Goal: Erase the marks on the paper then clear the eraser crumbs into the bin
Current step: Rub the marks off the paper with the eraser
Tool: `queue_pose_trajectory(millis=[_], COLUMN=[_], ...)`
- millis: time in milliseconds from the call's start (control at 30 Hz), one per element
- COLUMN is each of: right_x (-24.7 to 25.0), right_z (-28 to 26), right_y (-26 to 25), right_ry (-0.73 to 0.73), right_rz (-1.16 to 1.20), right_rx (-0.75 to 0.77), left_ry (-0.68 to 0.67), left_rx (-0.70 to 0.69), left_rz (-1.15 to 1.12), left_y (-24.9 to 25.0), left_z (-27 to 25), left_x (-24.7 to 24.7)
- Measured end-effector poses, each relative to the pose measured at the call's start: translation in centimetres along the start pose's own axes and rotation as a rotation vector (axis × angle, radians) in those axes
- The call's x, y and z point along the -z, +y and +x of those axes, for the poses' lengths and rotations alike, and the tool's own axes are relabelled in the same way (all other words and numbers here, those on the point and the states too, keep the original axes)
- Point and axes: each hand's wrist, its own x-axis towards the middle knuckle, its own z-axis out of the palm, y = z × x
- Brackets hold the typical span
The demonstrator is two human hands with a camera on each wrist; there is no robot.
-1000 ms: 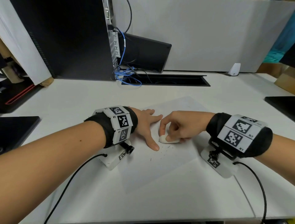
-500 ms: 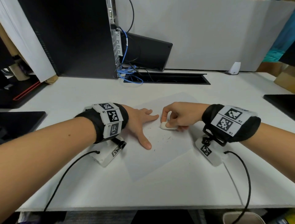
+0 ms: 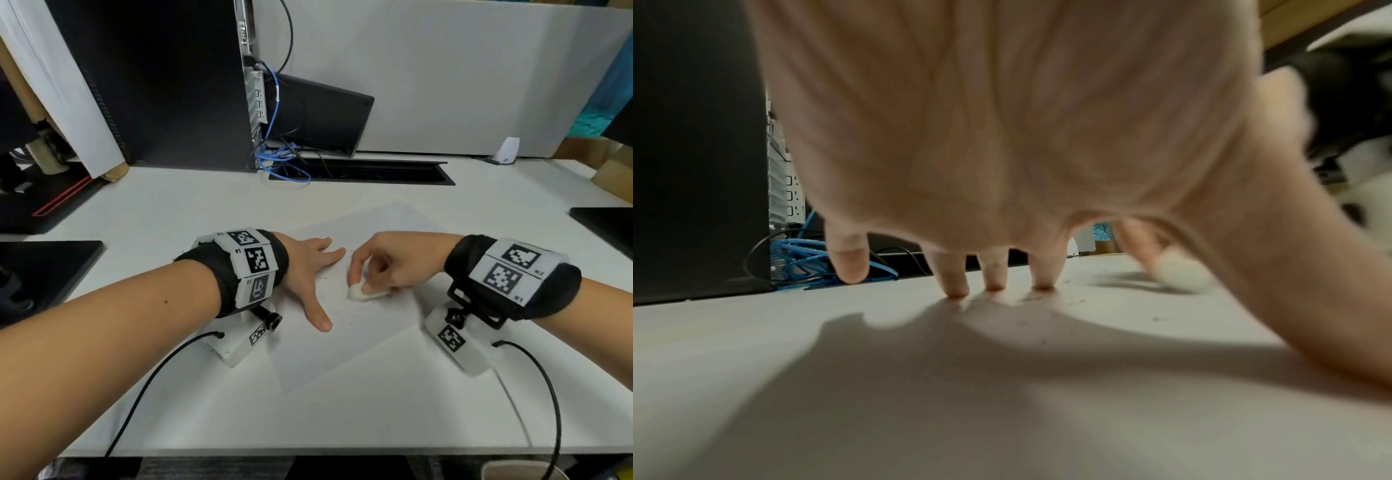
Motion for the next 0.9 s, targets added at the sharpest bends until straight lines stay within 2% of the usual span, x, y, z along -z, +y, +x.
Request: queue_pose_trajectory(millis=[67, 167, 300, 433, 467, 567, 633, 767, 900], right_x=[0.5, 0.2, 0.8, 0.4, 0.6, 2.9, 4.1, 4.6, 4.1], right_z=[-0.2, -0.5, -0.4, -0.8, -0.8, 0.1, 0.8, 2.3, 3.8], right_y=[0.7, 1.0, 1.4, 0.9, 1.0, 2.2, 3.0, 3.9, 4.5], right_ry=[0.041, -0.041, 0.076, -0.102, -0.068, 0.276, 0.396, 0.353, 0.322], right_rz=[-0.029, 0.016, -0.046, -0.004, -0.008, 0.011, 0.069, 0.012, 0.023], right_rx=[-0.029, -0.006, -0.032, 0.005, 0.014, 0.004, -0.023, -0.102, -0.176], left_ry=[-0.004, -0.008, -0.016, -0.019, -0.017, 0.013, 0.069, 0.238, 0.207], left_rx=[0.007, 0.011, 0.013, 0.013, 0.006, -0.019, -0.028, -0.007, 0.025], left_rz=[0.002, 0.01, 0.009, 0.005, 0.003, -0.014, -0.058, -0.235, -0.228], left_y=[0.0, 0.1, 0.1, 0.0, 0.0, -0.3, -0.8, -1.7, -1.8], left_z=[0.0, 0.0, 0.1, 0.2, 0.2, 0.2, 0.5, 2.0, 3.2], left_x=[0.0, 0.0, 0.1, 0.1, 0.0, 0.0, 0.2, 1.0, 2.0])
